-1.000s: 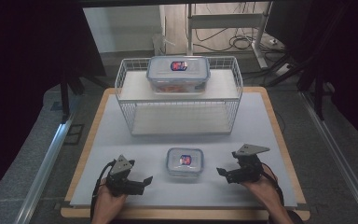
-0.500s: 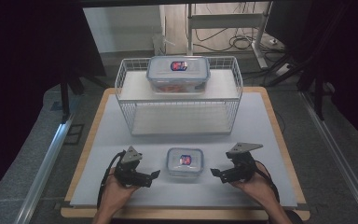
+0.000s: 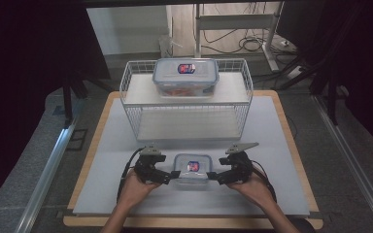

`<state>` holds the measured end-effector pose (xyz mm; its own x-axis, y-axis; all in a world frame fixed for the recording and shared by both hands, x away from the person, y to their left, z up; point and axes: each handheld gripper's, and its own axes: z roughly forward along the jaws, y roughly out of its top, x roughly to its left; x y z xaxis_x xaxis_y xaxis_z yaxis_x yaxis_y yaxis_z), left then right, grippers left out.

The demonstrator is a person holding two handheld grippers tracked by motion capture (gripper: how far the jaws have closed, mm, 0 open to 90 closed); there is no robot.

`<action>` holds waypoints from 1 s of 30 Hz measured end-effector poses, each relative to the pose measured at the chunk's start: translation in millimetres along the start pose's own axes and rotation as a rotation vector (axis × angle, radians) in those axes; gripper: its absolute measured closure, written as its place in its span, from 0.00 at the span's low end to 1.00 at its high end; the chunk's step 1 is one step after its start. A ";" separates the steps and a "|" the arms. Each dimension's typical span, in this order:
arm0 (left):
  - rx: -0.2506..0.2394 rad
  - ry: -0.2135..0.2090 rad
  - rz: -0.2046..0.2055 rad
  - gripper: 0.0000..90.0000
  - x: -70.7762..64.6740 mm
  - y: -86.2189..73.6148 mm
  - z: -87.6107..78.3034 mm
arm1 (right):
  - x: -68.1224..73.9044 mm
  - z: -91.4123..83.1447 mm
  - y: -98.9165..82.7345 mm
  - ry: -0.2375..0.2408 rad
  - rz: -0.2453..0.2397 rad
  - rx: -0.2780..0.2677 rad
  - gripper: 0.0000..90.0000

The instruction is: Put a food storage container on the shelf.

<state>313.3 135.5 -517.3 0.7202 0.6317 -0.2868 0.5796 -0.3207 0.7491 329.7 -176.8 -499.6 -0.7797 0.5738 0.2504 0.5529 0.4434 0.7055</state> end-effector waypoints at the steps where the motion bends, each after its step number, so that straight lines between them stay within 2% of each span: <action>1: 0.005 -0.011 -0.004 0.10 0.8 0.8 2.4 | -0.2 2.2 1.4 0.001 0.000 0.003 0.19; 2: 0.005 -0.011 -0.004 0.10 0.8 0.8 2.4 | -0.2 2.2 1.4 0.001 0.000 0.003 0.19; 3: 0.010 -0.040 -0.025 0.10 2.3 1.5 8.4 | -0.7 7.6 4.1 0.004 0.002 0.015 0.19; 5: 0.013 -0.050 -0.032 0.11 3.1 1.4 11.3 | -1.2 9.3 4.9 0.014 0.010 0.018 0.19; 6: 0.013 -0.081 -0.056 0.11 4.6 1.1 15.2 | -2.1 13.7 6.5 0.041 0.032 0.025 0.19; 9: 0.019 -0.107 -0.073 0.12 4.5 0.6 16.9 | -3.0 16.8 7.0 0.063 0.054 0.032 0.19; 11: 0.034 -0.141 -0.091 0.18 2.7 0.3 17.6 | -5.5 20.2 6.2 0.108 0.090 0.043 0.20; 13: 0.047 -0.140 -0.091 0.18 0.6 0.4 17.8 | -7.0 21.9 4.1 0.150 0.118 0.056 0.23; 14: 0.047 -0.137 -0.093 0.18 -0.3 0.2 17.5 | -6.9 22.2 3.6 0.156 0.123 0.057 0.23; 18: 0.043 -0.133 -0.084 0.26 -1.7 -1.6 12.7 | -3.7 18.7 3.5 0.143 0.103 0.060 0.28; 19: 0.040 -0.130 -0.093 0.26 -2.9 -3.0 9.8 | -2.3 16.4 3.1 0.137 0.095 0.056 0.31; 21: 0.039 -0.126 -0.086 0.33 -6.4 -6.6 5.4 | -0.4 10.1 -1.5 0.145 0.084 0.041 0.40; 26: 0.027 -0.118 -0.077 0.43 -9.9 -10.4 -1.4 | -1.8 3.0 -6.6 0.170 0.103 0.012 0.54; 29: 0.001 -0.146 -0.114 0.50 -7.6 -14.6 -6.3 | -1.7 -0.4 -9.5 0.181 0.124 -0.008 0.59; 30: 0.001 -0.146 -0.114 0.51 -7.6 -14.6 -6.3 | -1.5 -0.5 -10.1 0.181 0.124 -0.015 0.59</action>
<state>296.9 139.8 -522.3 0.6978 0.5546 -0.4533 0.6605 -0.2536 0.7067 325.1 -182.5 -506.8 -0.7470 0.4900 0.4494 0.6443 0.3666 0.6712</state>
